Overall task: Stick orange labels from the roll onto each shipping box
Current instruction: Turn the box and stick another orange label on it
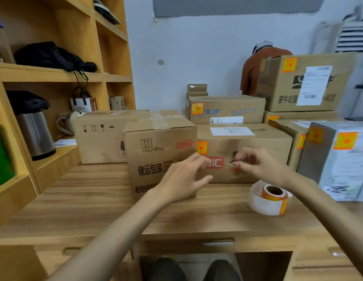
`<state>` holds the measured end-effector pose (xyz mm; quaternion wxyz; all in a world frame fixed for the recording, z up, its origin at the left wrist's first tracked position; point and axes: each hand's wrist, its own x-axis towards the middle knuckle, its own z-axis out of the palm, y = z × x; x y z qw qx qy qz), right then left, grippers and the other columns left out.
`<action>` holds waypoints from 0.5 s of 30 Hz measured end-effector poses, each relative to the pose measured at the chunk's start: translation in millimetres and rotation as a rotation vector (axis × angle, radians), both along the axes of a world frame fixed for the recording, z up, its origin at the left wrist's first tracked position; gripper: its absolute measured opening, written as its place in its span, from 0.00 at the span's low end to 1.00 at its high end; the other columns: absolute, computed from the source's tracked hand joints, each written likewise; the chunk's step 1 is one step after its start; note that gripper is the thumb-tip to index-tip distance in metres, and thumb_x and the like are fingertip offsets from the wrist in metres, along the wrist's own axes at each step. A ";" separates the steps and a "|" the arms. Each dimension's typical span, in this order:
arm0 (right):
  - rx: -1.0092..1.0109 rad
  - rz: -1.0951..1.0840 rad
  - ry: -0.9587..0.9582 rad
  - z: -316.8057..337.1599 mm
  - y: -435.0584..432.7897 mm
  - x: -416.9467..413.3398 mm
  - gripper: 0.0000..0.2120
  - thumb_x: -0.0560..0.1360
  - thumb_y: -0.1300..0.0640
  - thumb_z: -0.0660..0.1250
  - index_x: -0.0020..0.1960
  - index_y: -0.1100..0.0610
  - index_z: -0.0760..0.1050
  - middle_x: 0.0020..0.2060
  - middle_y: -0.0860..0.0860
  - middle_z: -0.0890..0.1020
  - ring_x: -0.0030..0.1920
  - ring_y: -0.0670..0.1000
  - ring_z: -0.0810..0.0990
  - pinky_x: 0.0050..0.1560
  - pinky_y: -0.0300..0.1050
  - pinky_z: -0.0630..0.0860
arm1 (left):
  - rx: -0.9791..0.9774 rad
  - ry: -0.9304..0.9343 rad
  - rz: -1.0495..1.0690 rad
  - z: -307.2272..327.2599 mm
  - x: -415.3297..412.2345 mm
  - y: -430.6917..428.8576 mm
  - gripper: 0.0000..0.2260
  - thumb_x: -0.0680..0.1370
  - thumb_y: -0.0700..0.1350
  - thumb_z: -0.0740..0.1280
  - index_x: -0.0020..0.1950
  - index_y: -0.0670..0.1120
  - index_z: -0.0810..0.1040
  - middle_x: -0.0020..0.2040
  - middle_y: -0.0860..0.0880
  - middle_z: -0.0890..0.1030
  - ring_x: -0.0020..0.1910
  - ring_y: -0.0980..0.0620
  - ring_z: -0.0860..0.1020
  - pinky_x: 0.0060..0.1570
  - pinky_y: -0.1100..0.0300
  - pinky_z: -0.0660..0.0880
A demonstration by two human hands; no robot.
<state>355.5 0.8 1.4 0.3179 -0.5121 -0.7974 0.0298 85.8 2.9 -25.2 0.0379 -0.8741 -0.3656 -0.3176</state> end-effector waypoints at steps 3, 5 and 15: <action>-0.112 -0.106 -0.061 -14.8 -19.6 40.3 0.05 0.75 0.49 0.72 0.44 0.48 0.78 0.38 0.47 0.80 0.36 0.43 0.75 0.35 0.42 0.70 | -0.158 0.072 -0.097 -20.3 53.7 3.2 0.17 0.81 0.55 0.67 0.68 0.54 0.74 0.66 0.56 0.74 0.44 0.57 0.72 0.55 0.51 0.77; -0.146 -0.159 -0.091 -25.4 -29.9 67.5 0.05 0.75 0.48 0.72 0.44 0.47 0.78 0.39 0.45 0.81 0.38 0.40 0.76 0.35 0.41 0.69 | -0.206 0.103 -0.152 -31.9 86.1 3.0 0.18 0.81 0.54 0.68 0.70 0.54 0.73 0.67 0.56 0.73 0.44 0.59 0.68 0.56 0.51 0.75; -0.213 -0.165 -0.102 -66.0 -51.4 112.6 0.06 0.72 0.56 0.74 0.47 0.48 0.80 0.47 0.43 0.81 0.38 0.40 0.76 0.37 0.34 0.68 | -0.425 -0.073 -0.270 -70.0 168.2 0.6 0.07 0.78 0.49 0.71 0.54 0.54 0.76 0.53 0.56 0.76 0.51 0.55 0.75 0.50 0.55 0.74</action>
